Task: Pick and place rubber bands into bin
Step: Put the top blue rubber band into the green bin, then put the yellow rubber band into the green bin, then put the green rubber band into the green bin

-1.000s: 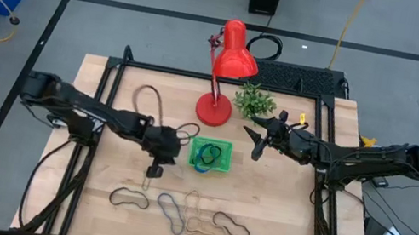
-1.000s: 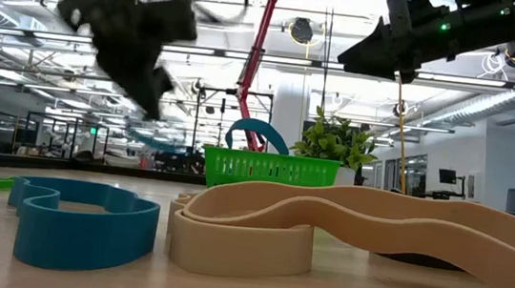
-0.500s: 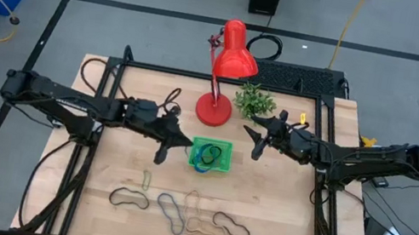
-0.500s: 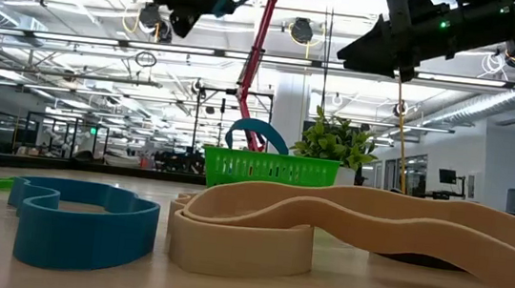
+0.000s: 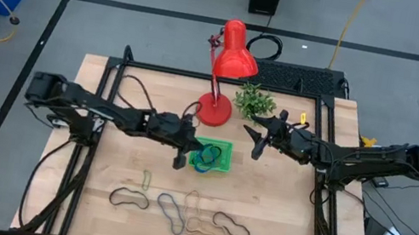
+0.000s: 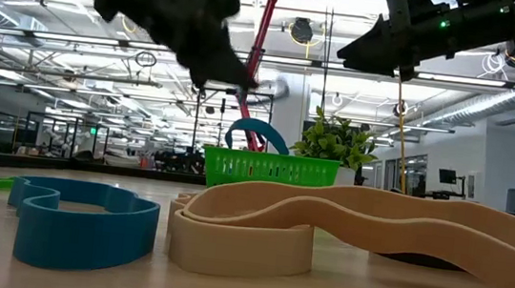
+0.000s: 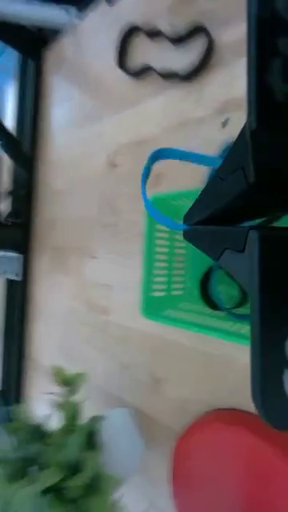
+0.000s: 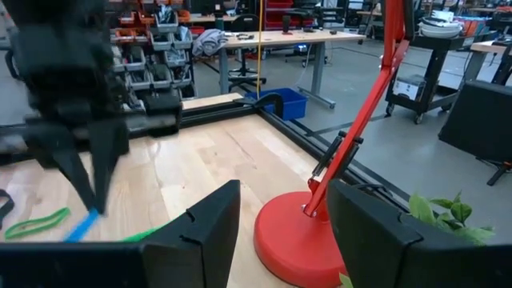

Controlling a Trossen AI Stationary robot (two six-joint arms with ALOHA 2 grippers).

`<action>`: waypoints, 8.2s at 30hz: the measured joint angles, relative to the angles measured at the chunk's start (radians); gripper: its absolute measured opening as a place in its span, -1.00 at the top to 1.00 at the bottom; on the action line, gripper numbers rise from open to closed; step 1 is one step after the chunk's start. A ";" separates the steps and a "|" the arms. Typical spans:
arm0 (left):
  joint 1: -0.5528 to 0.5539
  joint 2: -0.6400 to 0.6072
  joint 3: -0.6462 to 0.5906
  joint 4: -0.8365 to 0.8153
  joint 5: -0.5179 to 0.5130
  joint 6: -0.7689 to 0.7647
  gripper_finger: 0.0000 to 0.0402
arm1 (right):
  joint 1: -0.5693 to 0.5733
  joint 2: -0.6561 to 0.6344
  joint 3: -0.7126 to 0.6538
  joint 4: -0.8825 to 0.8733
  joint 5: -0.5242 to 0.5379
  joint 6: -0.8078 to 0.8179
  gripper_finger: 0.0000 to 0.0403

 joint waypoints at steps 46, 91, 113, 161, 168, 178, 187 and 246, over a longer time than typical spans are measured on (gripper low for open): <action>0.022 0.079 -0.002 0.029 -0.017 -0.020 0.09 | 0.000 0.000 0.000 -0.002 -0.002 0.000 0.10; -0.157 0.104 -0.002 -0.349 -0.096 -0.120 -0.12 | 0.000 0.000 0.000 -0.009 0.000 -0.021 0.10; -0.178 0.238 0.000 -0.234 -0.095 -0.103 0.11 | 0.000 0.000 0.000 -0.010 0.001 -0.022 0.10; -0.120 -0.213 -0.002 -0.004 -0.148 -0.007 0.99 | 0.000 0.000 0.000 -0.009 0.001 -0.021 0.10; -0.090 -0.186 -0.002 -0.028 -0.148 0.002 0.99 | 0.000 0.000 0.000 -0.009 0.001 -0.019 0.10; -0.080 -0.028 -0.002 -0.034 -0.131 -0.036 0.99 | 0.000 0.000 0.000 -0.009 0.001 -0.019 0.10; -0.080 0.100 -0.002 0.012 -0.099 -0.078 0.99 | 0.000 0.000 0.000 -0.009 0.001 -0.019 0.10; -0.114 -0.344 -0.001 -0.275 0.027 -0.048 0.84 | 0.000 0.000 0.000 -0.009 0.000 -0.022 0.10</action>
